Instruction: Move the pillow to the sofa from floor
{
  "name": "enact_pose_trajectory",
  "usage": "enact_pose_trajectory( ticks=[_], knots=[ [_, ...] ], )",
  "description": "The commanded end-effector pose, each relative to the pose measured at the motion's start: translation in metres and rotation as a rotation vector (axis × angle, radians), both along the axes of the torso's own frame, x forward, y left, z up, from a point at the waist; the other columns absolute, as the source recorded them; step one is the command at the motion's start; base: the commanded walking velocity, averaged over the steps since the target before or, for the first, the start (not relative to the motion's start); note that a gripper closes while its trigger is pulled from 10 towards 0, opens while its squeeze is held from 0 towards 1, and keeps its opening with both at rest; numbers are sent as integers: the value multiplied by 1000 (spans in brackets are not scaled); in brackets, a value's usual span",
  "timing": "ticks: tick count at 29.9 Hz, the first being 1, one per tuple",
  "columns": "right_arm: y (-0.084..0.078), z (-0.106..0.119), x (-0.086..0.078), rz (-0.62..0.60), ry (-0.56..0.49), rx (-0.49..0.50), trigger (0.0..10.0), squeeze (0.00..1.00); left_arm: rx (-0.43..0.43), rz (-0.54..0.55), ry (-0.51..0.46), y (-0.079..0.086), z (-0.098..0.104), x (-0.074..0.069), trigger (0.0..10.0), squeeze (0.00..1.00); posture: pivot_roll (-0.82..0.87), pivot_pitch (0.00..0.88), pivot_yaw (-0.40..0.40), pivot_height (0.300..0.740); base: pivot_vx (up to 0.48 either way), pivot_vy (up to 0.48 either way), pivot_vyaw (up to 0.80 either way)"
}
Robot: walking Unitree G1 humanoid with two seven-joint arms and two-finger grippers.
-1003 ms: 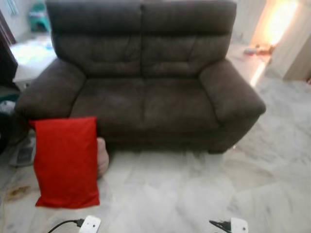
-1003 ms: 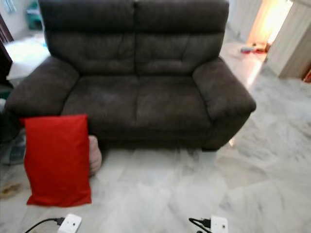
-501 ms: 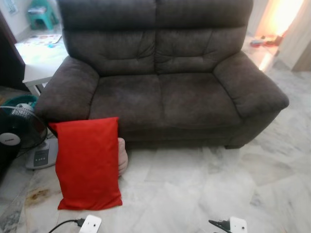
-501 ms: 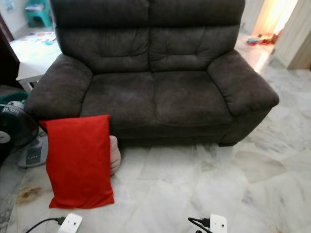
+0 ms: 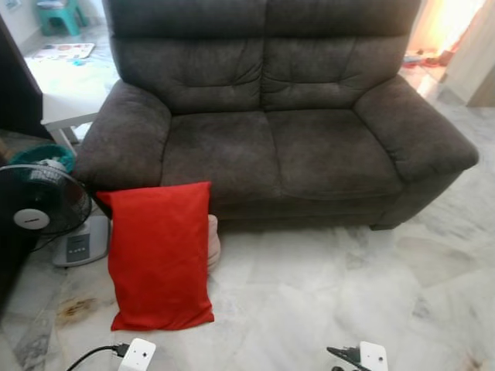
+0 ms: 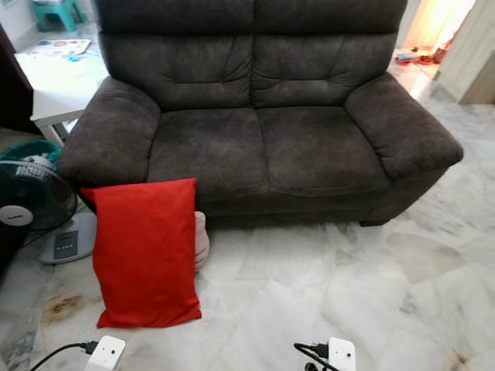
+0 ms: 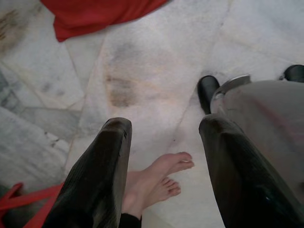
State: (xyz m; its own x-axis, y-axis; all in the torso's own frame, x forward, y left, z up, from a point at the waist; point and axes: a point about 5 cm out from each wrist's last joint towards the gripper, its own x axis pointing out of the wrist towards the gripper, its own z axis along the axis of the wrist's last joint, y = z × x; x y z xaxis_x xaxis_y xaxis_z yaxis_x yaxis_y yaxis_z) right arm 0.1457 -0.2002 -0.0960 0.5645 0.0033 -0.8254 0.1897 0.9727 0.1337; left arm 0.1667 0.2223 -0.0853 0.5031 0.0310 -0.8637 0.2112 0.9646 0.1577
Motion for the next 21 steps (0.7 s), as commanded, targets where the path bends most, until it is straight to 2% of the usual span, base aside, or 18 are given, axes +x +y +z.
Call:
enact_pose_trajectory(
  ticks=[1,4,8,10,21],
  knots=[
    [-2,0,-2,16,9,-8,10000,0,-16,23,24,-1,-3,-5,10000,0,93,38,-27,740,266,0,0],
    [-2,0,-1,33,6,-12,10000,0,-29,20,30,-1,-3,-6,10000,0,90,36,-25,740,301,0,173],
    [-1,-1,-2,28,12,-10,10000,0,-31,27,30,-1,-3,-6,10000,0,89,30,-25,740,420,0,800],
    [-2,-1,-3,-2,21,-5,10000,0,-30,20,31,-1,-3,-6,10000,0,89,28,-25,740,433,0,0],
    [-1,-1,-3,8,15,-4,10000,0,-38,22,35,-1,-3,-6,10000,0,89,37,-27,740,432,0,0]
  ],
)
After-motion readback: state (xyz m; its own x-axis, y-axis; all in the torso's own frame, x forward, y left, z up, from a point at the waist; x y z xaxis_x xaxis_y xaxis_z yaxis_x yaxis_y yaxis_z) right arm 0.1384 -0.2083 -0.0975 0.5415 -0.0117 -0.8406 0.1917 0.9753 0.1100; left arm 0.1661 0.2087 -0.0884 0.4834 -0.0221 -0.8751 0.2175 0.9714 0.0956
